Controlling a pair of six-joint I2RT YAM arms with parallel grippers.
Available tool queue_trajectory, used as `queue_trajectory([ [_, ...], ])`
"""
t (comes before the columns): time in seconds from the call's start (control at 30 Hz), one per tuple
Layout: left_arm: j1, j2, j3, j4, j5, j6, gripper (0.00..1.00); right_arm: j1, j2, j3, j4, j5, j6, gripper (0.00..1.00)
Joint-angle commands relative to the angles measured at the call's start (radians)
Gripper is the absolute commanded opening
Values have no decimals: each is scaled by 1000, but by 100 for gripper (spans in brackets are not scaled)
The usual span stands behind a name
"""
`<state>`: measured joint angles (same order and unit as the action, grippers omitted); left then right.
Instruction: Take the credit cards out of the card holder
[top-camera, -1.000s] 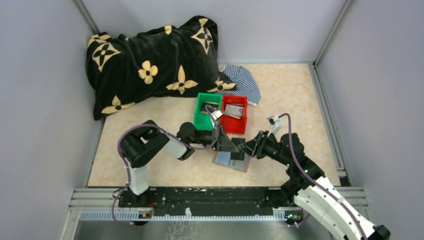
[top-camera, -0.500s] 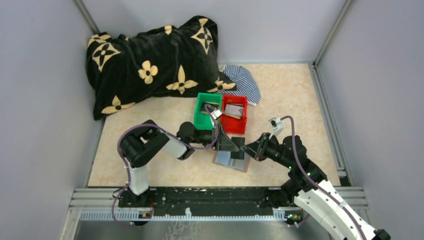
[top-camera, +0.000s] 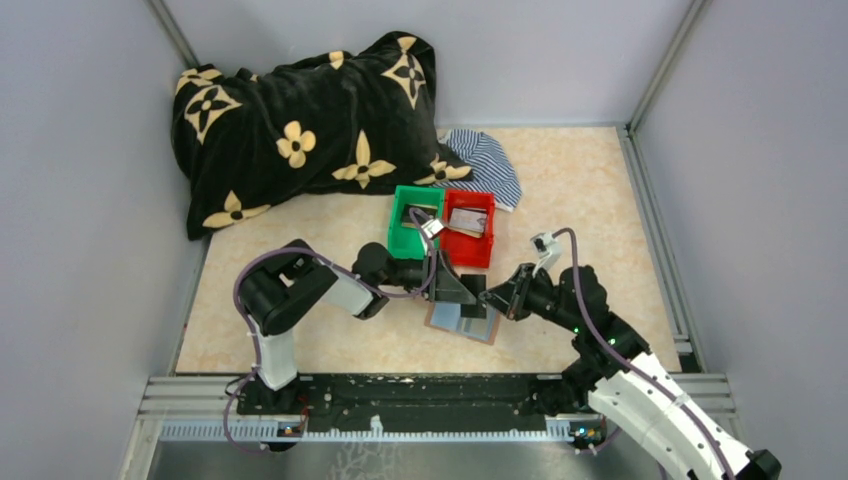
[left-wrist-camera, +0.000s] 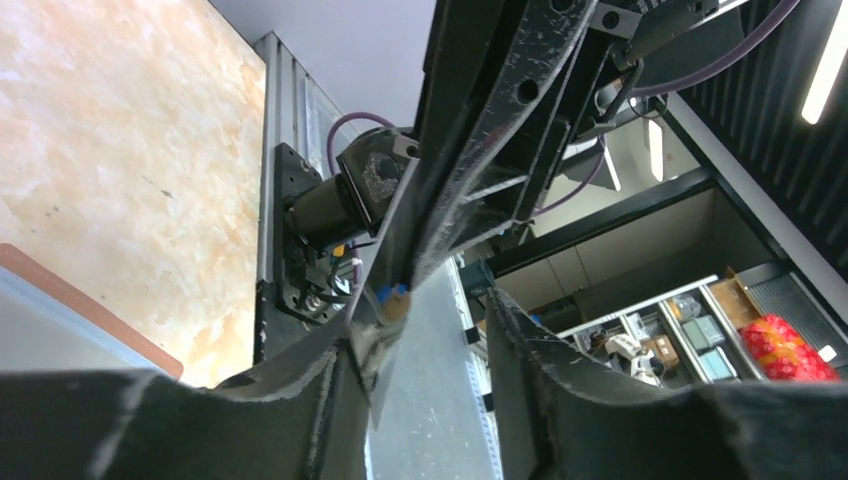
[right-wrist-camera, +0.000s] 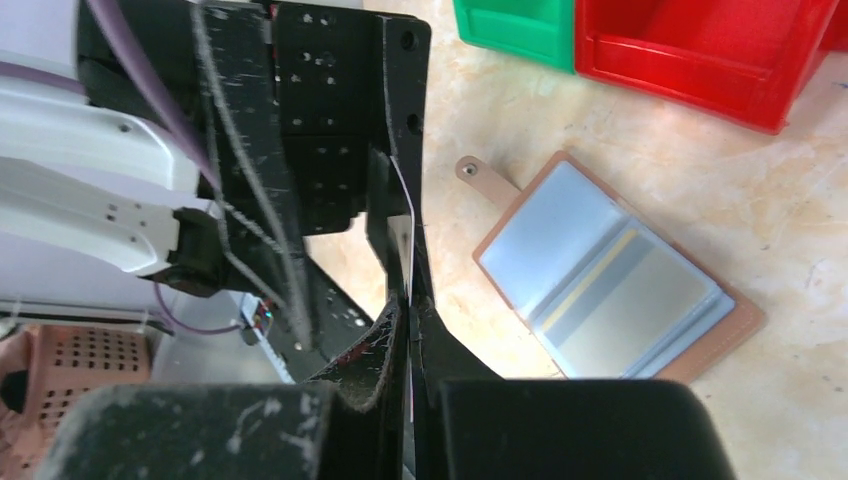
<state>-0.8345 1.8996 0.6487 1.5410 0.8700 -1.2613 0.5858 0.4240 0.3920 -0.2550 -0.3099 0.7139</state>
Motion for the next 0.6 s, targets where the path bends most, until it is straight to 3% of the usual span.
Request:
queue_trajectory([
  [0.0, 15, -91, 5, 249, 40, -39, 55, -4, 92, 122, -70, 57, -153, 0],
  [0.17, 83, -203, -55, 242, 70, -46, 75, -4, 272, 264, -89, 100, -268, 0],
  [0.4, 188, -255, -146, 241, 97, -35, 77, -5, 574, 490, -103, 211, -433, 0],
  [0.57, 219, -312, -174, 137, 106, 33, 77, -32, 758, 665, -157, 295, -541, 0],
])
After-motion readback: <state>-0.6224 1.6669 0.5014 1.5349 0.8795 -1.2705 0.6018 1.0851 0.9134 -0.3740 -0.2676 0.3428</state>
